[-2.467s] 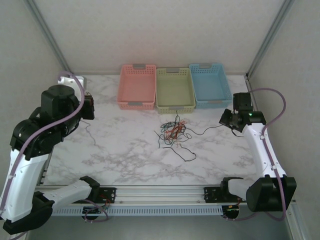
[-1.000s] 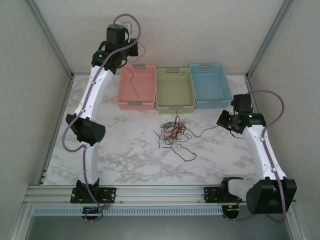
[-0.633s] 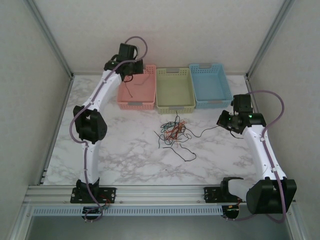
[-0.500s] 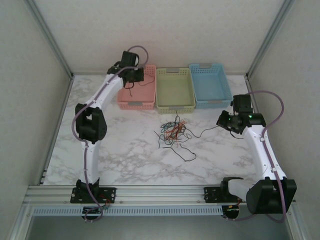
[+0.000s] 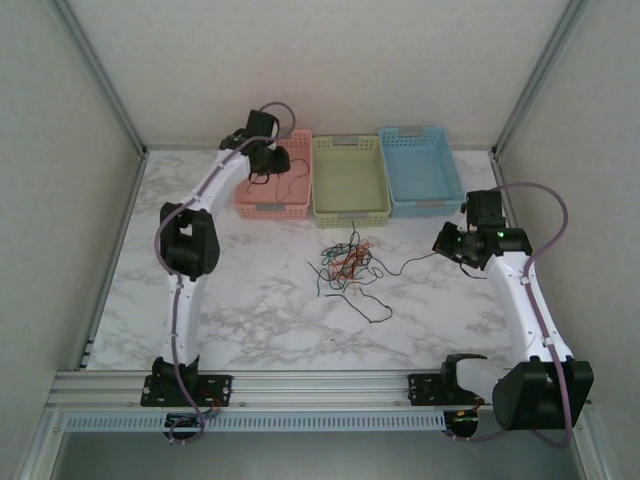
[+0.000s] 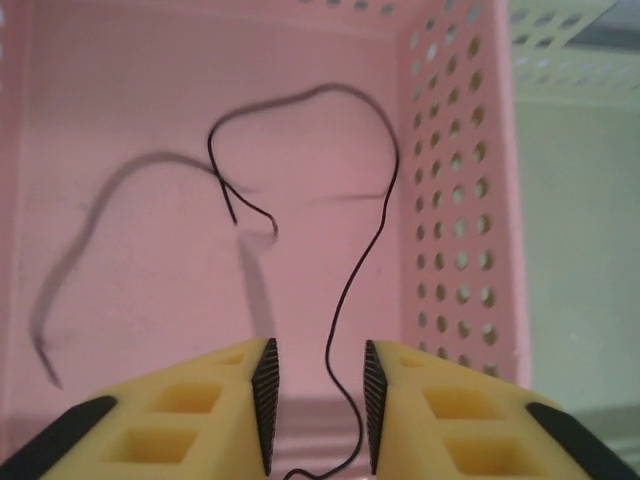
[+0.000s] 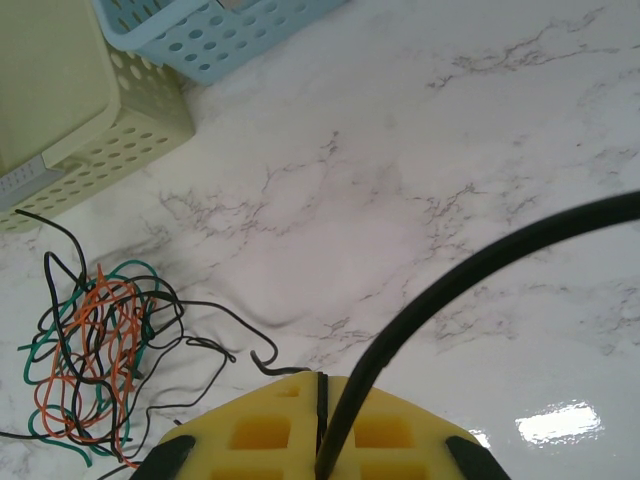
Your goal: Untangle the cables
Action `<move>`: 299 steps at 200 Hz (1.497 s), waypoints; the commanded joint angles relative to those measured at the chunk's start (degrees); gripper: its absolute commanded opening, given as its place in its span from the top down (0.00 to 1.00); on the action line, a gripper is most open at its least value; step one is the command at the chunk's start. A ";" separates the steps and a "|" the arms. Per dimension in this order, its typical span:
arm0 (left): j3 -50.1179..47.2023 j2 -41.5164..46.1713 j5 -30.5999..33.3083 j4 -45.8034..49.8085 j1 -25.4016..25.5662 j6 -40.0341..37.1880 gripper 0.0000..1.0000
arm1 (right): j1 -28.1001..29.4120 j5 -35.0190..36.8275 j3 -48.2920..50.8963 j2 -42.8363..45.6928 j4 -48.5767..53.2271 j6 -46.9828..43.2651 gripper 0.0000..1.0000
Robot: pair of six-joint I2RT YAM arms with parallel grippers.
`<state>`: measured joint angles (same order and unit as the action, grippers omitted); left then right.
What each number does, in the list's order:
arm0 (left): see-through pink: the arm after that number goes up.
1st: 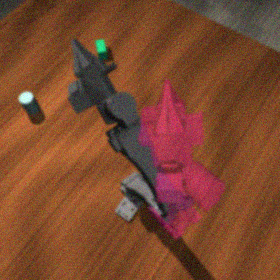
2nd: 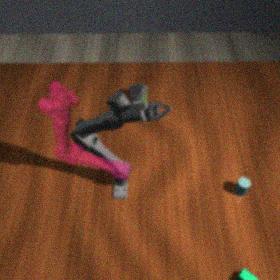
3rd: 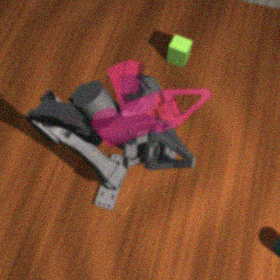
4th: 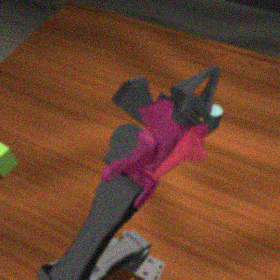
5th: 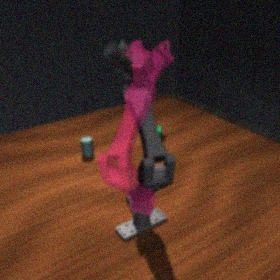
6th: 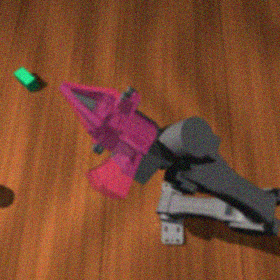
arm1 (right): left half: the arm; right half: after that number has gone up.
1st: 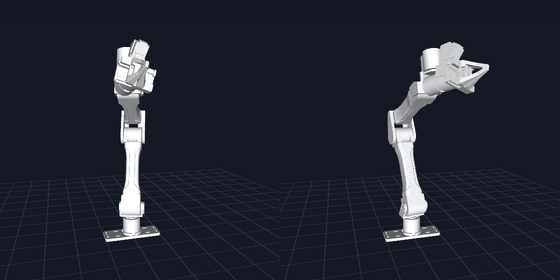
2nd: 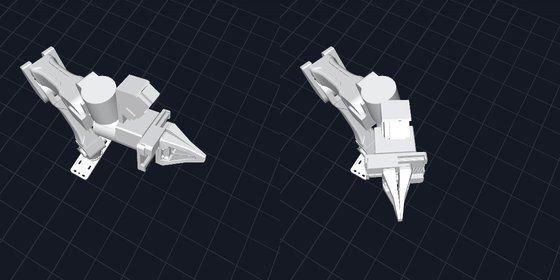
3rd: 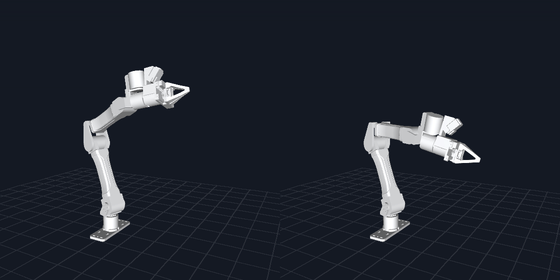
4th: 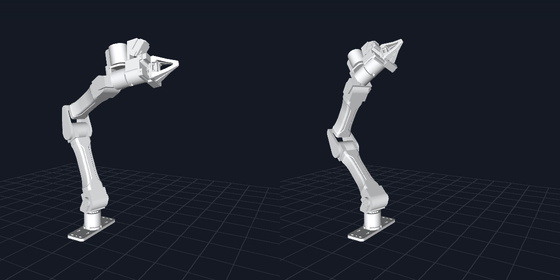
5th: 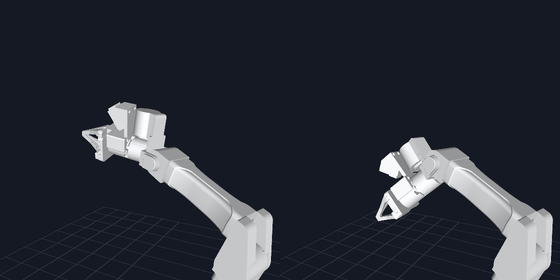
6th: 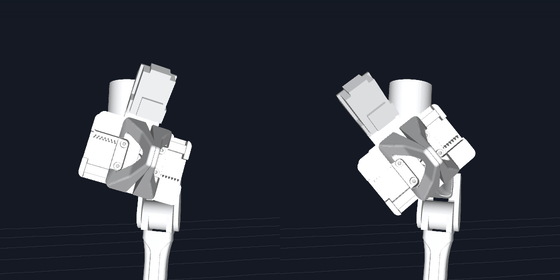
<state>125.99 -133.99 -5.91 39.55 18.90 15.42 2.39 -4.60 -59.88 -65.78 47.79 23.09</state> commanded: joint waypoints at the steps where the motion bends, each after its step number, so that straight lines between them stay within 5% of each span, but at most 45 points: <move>1: -0.08 0.76 -3.13 4.33 -0.53 0.83 0.61 | 0.11 -0.94 -0.42 0.76 0.51 -0.93 1.00; 69: -10.95 18.89 -6.24 -1.39 -0.10 2.20 0.52 | 0.18 -4.74 -0.28 1.78 -0.74 -0.15 1.00; 118: -46.53 49.09 -13.27 -14.57 4.62 4.81 0.40 | 0.58 -10.62 -2.64 5.07 -0.27 0.77 1.00; 139: -57.49 55.33 -16.17 -17.54 11.08 4.88 0.36 | 0.80 -12.91 -3.30 5.56 -0.07 1.03 1.00; 179: -56.24 51.28 -11.45 -14.00 24.84 1.27 0.36 | 1.87 -14.13 -2.81 5.99 -0.19 1.67 1.00; 208: -49.30 40.34 -12.12 -12.06 26.49 -1.01 0.51 | 2.01 -13.25 -1.74 7.24 0.35 1.83 1.00; 263: -42.52 29.05 -18.61 -10.76 27.66 -2.35 0.53 | 2.04 -11.80 -1.21 8.22 2.63 0.60 1.00; 299: -41.92 24.96 -16.83 -11.09 27.95 -1.91 0.54 | 2.04 -11.65 -0.86 8.39 2.41 0.45 1.00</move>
<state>81.93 -106.15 -22.06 27.22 46.46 14.37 4.08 -16.53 -61.49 -58.57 49.28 24.14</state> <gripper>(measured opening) 0.475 0.059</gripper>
